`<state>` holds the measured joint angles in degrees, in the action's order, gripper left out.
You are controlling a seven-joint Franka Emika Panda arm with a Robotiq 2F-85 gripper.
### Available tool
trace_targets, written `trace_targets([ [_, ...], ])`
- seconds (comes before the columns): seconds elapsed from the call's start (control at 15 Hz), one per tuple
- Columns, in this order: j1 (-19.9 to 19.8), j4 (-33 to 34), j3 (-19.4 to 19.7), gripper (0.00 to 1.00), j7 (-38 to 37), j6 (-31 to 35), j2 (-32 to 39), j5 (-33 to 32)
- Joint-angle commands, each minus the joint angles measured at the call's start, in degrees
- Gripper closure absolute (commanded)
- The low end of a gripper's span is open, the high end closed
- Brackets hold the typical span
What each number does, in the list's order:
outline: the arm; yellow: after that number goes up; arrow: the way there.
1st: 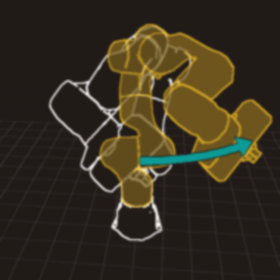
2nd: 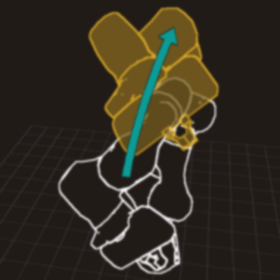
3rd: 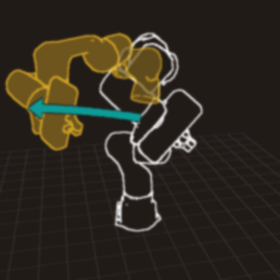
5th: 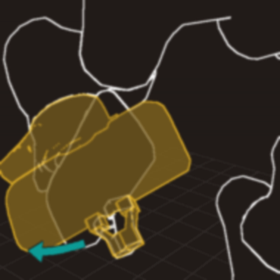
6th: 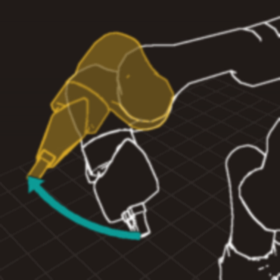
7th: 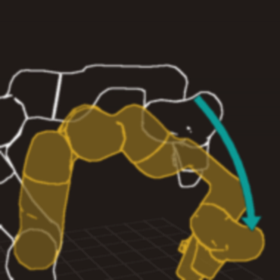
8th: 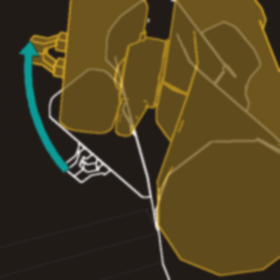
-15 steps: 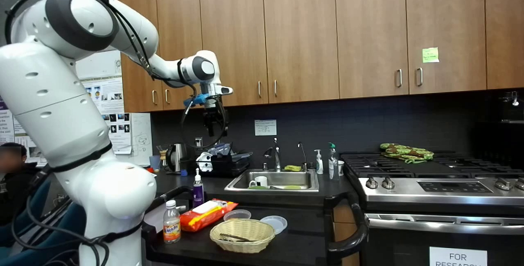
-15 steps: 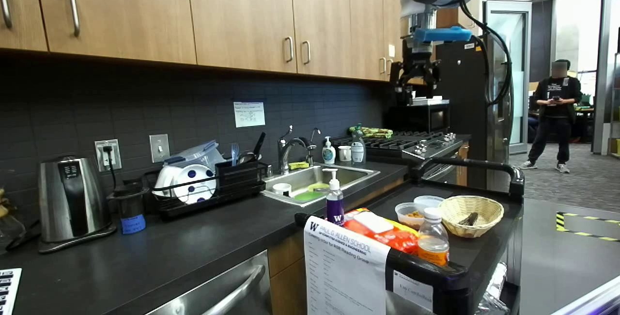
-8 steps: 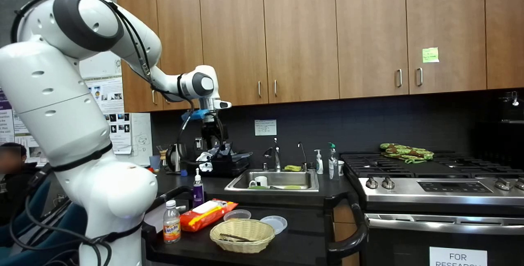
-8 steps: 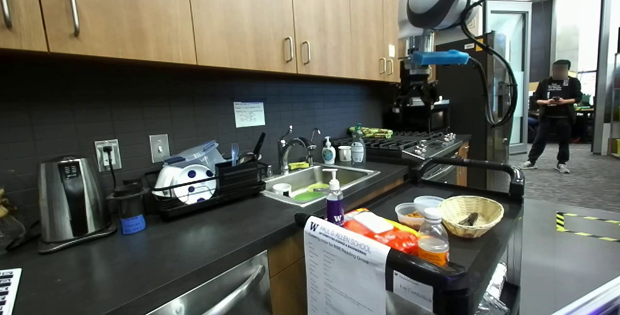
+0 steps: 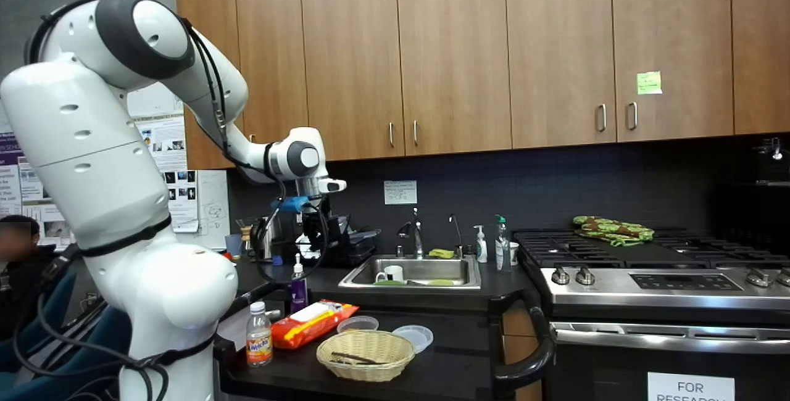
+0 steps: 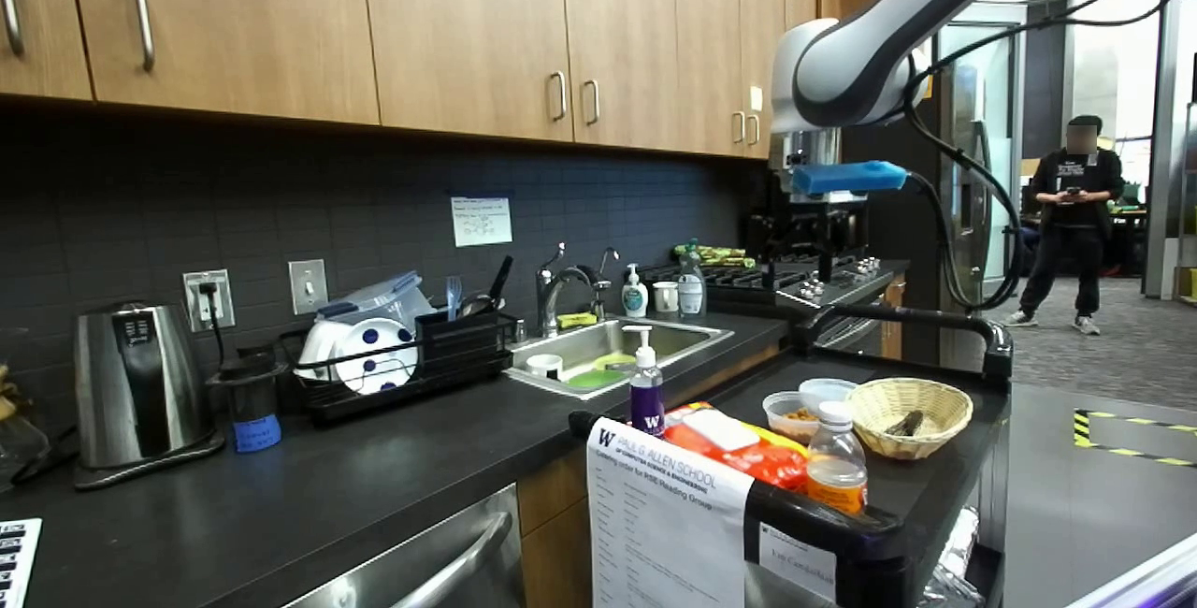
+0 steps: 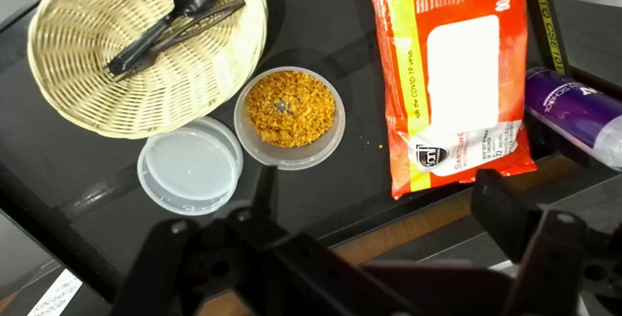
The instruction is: Move the plastic bowl to the right
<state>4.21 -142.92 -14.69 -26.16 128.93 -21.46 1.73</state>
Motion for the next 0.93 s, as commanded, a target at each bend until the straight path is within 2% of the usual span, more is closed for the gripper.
trace_targets([
  [0.0, 0.70, -2.30, -1.27, 0.00, -2.55, 5.19, 2.45, -0.60],
  [0.47, 1.62, -3.20, -4.30, 0.00, -6.87, 13.36, 10.31, -3.08],
  [0.67, 1.68, -1.53, -5.07, 0.00, -10.98, 16.08, 15.21, -7.02],
  [0.87, 2.18, 0.62, -4.09, 0.00, -15.27, 16.72, 18.57, -11.64],
])
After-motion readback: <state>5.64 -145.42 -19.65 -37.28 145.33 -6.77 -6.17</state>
